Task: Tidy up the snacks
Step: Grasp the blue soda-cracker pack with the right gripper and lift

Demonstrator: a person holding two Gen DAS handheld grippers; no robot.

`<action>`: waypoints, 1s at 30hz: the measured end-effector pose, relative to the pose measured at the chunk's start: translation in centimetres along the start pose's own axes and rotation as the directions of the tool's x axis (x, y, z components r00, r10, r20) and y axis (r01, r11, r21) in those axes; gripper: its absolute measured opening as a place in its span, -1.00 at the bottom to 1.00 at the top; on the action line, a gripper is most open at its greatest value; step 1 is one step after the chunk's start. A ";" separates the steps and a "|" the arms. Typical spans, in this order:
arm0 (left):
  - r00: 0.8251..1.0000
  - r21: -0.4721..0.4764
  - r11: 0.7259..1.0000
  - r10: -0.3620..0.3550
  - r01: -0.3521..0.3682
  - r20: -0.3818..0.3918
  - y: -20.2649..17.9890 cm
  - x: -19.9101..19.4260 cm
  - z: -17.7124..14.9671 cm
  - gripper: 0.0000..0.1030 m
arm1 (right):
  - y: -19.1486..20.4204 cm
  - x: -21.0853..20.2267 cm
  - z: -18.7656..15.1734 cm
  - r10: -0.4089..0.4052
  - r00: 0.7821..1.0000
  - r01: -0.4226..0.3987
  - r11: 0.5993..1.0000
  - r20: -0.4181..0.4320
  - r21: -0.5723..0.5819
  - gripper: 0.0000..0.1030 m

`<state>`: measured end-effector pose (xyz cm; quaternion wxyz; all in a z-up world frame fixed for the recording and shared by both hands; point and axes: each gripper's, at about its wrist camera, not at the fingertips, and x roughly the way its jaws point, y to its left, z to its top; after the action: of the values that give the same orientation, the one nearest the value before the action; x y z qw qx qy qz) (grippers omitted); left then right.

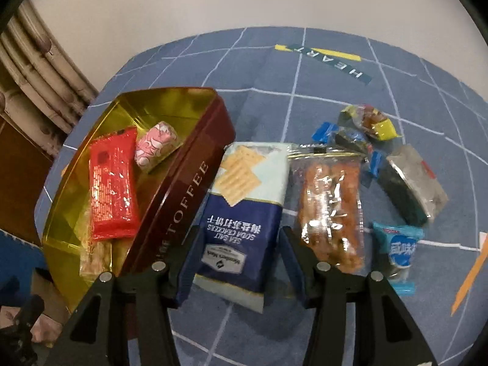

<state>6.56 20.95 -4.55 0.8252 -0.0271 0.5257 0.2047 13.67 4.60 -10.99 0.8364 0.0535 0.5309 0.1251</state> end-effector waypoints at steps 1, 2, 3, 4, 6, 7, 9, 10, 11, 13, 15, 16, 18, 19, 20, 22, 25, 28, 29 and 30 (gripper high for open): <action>1.000 0.002 1.000 0.001 -0.001 0.000 0.0 0.0 0.0 0.65 | 0.2 0.1 0.2 -0.009 1.000 0.009 1.000 0.000 -0.010 0.03; 1.000 0.002 1.000 0.001 -0.001 -0.001 0.0 0.0 0.0 0.65 | 0.3 0.2 0.4 -0.023 1.000 0.023 1.000 0.001 -0.019 0.06; 1.000 0.003 1.000 0.000 0.000 -0.003 0.0 0.0 0.0 0.65 | 0.5 0.3 0.6 -0.038 0.999 0.038 0.999 0.001 -0.026 0.11; 1.000 0.004 1.000 -0.001 0.001 -0.005 0.0 0.1 0.0 0.65 | 0.7 0.6 1.0 -0.050 0.999 0.050 0.998 -0.006 -0.030 0.13; 1.000 0.007 1.000 0.002 -0.001 -0.007 -0.1 0.1 0.0 0.65 | 1.0 0.9 1.4 -0.065 0.998 0.064 0.997 -0.016 -0.042 0.18; 1.000 0.007 1.000 0.004 -0.004 -0.007 -0.1 0.1 -0.1 0.65 | 1.3 0.9 1.3 -0.080 0.997 0.079 0.995 -0.014 -0.056 0.18; 1.000 0.005 1.000 0.005 -0.005 -0.006 -0.1 0.2 -0.1 0.65 | 1.3 1.1 1.4 -0.086 0.996 0.086 0.995 -0.001 -0.057 0.17; 1.000 0.006 1.000 0.005 -0.005 -0.008 -0.1 0.2 -0.1 0.65 | 1.3 1.0 1.3 -0.086 0.996 0.086 0.994 0.002 -0.064 0.16; 1.000 0.007 1.000 0.005 -0.005 -0.009 -0.2 0.2 -0.1 0.65 | 1.2 1.0 1.3 -0.085 0.996 0.084 0.994 0.001 -0.071 0.10; 1.000 0.012 1.000 0.010 -0.010 -0.009 -0.4 0.2 -0.2 0.65 | 1.5 1.1 1.3 -0.106 0.994 0.105 0.989 -0.008 -0.106 0.06; 1.000 0.017 1.000 0.019 -0.019 -0.002 -0.5 0.0 -0.3 0.65 | 1.6 0.9 1.0 -0.102 0.995 0.099 0.989 -0.018 -0.111 0.04; 1.000 0.020 1.000 0.024 -0.024 0.003 -0.6 0.0 -0.3 0.65 | 1.5 0.7 0.8 -0.094 0.995 0.091 0.990 -0.022 -0.108 0.04; 0.999 0.027 0.999 0.030 -0.030 0.012 -0.7 -0.2 -0.4 0.65 | 1.5 0.0 0.0 -0.075 0.997 0.072 0.992 -0.023 -0.107 0.03; 0.999 0.030 0.999 0.031 -0.032 0.015 -0.8 -0.3 -0.4 0.65 | 1.6 -0.5 -0.6 -0.064 0.998 0.062 0.992 -0.022 -0.106 0.03; 0.999 0.034 0.999 0.034 -0.035 0.019 -1.0 -0.4 -0.5 0.65 | 1.7 -1.0 -1.1 -0.049 0.999 0.047 0.994 -0.018 -0.103 0.03; 0.999 0.044 0.998 0.033 -0.034 0.029 -1.2 -0.6 -0.5 0.65 | 1.9 -2.6 -2.2 -0.017 1.000 0.016 0.994 -0.007 -0.106 0.03; 0.998 0.078 0.997 0.011 -0.016 0.064 -1.9 -1.4 -0.7 0.65 | 1.5 -5.6 -4.2 0.040 0.999 -0.038 0.994 0.019 -0.099 0.03; 0.993 0.147 0.989 -0.047 0.031 0.107 -3.4 -2.6 -1.2 0.65 | -0.9 -8.8 -6.7 0.064 0.997 -0.062 0.996 0.044 -0.061 0.03; 0.991 0.175 0.983 -0.079 0.059 0.110 -4.0 -2.9 -1.5 0.65 | -2.3 -10.0 -7.8 0.054 0.997 -0.052 0.998 0.055 -0.034 0.03; 0.986 0.210 0.972 -0.128 0.104 0.106 -4.8 -3.2 -1.7 0.65 | -3.6 -10.8 -8.5 0.043 0.997 -0.042 0.999 0.063 -0.011 0.03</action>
<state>5.67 15.16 -3.33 0.8640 0.0390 0.4914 0.1024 2.16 -2.07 -6.05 0.8502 0.0645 0.5023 0.1437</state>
